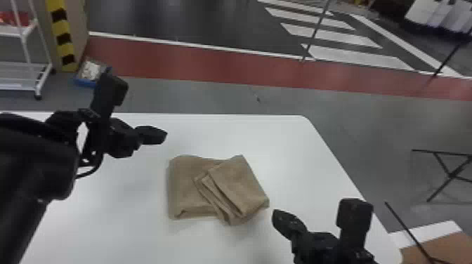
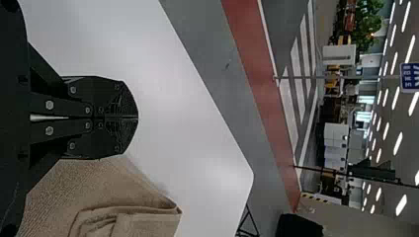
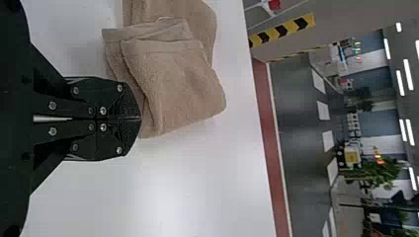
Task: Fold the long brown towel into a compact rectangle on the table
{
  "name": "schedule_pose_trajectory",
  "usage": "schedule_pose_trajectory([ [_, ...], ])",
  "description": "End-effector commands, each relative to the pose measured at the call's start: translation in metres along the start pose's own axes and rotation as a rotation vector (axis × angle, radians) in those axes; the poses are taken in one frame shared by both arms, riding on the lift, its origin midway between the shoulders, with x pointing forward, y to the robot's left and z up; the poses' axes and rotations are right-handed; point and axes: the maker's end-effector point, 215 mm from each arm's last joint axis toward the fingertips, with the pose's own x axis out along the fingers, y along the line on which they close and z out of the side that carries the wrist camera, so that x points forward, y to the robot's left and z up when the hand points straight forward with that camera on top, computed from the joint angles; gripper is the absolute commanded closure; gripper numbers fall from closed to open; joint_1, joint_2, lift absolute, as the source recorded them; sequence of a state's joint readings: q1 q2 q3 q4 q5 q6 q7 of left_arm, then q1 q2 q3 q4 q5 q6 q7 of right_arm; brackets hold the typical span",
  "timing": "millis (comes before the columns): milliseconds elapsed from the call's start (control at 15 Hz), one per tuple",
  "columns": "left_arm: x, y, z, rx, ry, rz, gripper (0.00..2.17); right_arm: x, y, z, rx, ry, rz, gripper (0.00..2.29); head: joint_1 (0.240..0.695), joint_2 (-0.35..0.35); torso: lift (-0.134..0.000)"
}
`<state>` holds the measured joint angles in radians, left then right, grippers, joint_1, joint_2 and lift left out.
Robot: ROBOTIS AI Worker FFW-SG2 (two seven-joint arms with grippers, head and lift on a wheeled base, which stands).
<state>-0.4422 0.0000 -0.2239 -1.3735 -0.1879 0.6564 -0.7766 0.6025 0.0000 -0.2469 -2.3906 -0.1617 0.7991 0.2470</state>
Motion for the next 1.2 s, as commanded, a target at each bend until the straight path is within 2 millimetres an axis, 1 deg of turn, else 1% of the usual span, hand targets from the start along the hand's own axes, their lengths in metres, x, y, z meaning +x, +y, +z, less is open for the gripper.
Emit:
schedule_pose_trajectory([
  [0,0.01,0.015,-0.002,0.031,0.015,0.001,2.14,0.017,0.014,-0.022,-0.011,0.13,0.003,1.95,0.695,-0.293,-0.125],
  [133,0.014,0.021,-0.005,0.081,0.021,0.001,2.14,0.027,0.022,-0.026,-0.02,0.162,0.009,1.95,0.695,-0.27,-0.125],
  [200,0.016,0.021,-0.009,0.079,0.033,-0.011,2.14,0.033,0.03,-0.03,-0.019,0.176,0.025,1.95,0.695,-0.262,-0.125],
  [267,0.016,0.022,-0.01,0.084,0.036,-0.014,2.14,0.037,0.033,-0.028,-0.022,0.174,0.03,1.95,0.695,-0.247,-0.125],
  [400,0.017,0.022,-0.014,0.099,0.047,-0.019,2.14,0.043,0.033,-0.023,-0.017,0.175,0.031,1.95,0.695,-0.234,-0.125],
  [467,0.018,0.018,-0.021,0.108,0.066,-0.038,2.14,0.046,0.032,-0.023,-0.014,0.183,0.029,1.95,0.695,-0.229,-0.125],
  [533,0.021,0.006,-0.028,0.113,0.085,-0.082,2.14,0.05,0.031,-0.019,-0.011,0.183,0.03,1.95,0.695,-0.228,-0.125],
  [667,0.024,-0.011,-0.035,0.136,0.114,-0.141,2.14,0.055,0.032,-0.007,-0.011,0.162,0.033,1.95,0.695,-0.237,-0.125],
  [733,0.024,-0.016,-0.038,0.147,0.128,-0.163,2.14,0.058,0.031,-0.002,-0.01,0.154,0.032,1.95,0.695,-0.241,-0.125],
  [933,0.021,-0.026,-0.043,0.148,0.145,-0.214,2.14,0.066,0.033,0.011,-0.008,0.138,0.038,1.95,0.695,-0.252,-0.125],
  [1000,0.021,-0.03,-0.05,0.142,0.157,-0.235,2.14,0.07,0.032,0.011,-0.004,0.145,0.037,1.95,0.695,-0.255,-0.125],
  [1133,0.02,-0.03,-0.062,0.144,0.189,-0.243,2.14,0.076,0.031,0.015,0.0,0.145,0.037,1.95,0.695,-0.256,-0.125],
])
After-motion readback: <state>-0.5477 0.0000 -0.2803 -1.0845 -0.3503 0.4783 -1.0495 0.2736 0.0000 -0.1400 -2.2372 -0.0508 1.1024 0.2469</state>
